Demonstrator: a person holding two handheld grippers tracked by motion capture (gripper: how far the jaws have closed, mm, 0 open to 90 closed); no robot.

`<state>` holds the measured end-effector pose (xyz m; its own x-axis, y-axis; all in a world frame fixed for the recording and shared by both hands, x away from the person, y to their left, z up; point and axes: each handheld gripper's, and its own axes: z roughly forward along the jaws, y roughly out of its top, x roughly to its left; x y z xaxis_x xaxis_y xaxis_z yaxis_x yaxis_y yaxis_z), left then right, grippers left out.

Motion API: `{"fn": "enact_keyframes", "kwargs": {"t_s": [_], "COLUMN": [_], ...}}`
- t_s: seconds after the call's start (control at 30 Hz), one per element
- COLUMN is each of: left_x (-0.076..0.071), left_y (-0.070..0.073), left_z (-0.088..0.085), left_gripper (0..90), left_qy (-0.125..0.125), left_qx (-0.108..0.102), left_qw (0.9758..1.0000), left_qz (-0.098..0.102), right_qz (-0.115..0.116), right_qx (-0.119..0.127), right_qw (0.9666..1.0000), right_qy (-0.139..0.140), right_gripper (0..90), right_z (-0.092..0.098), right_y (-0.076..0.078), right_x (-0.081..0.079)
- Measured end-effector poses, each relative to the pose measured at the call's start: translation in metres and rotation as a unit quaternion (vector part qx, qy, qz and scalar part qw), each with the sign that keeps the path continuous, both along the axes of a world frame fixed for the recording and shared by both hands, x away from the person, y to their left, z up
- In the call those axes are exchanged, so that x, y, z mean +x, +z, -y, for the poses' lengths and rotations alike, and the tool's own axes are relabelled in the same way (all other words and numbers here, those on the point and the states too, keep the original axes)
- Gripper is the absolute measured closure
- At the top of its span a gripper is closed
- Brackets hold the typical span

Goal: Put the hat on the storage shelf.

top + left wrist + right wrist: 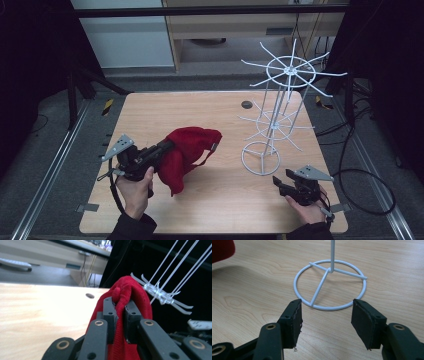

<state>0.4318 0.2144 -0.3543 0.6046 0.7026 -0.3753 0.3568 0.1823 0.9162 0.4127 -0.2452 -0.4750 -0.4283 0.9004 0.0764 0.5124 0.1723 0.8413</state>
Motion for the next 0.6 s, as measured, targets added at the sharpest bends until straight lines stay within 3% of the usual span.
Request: {"fn": "enact_keyframes", "kwargs": {"t_s": [0.17,0.33,0.6], "left_x": [-0.001,0.004,0.011], "left_y": [0.02,0.039,0.066], "left_z": [0.001,0.002,0.008], "left_gripper": [82.2,82.2,82.2], "left_qy": [-0.004,0.003,0.015], "left_qx": [-0.041,-0.063,-0.069], "left_qw": [0.9989,0.9974,0.9955], "left_qz": [0.022,0.036,0.063], "right_qz": [0.001,0.001,0.002], "right_qx": [-0.005,-0.003,-0.002], "right_qw": [1.0,1.0,1.0], "right_qy": [0.0,-0.001,-0.003], "right_gripper": [41.5,41.2,41.2], "right_z": [-0.001,-0.001,0.0], "right_y": [0.0,0.0,0.0], "right_x": [0.0,0.0,0.0]}}
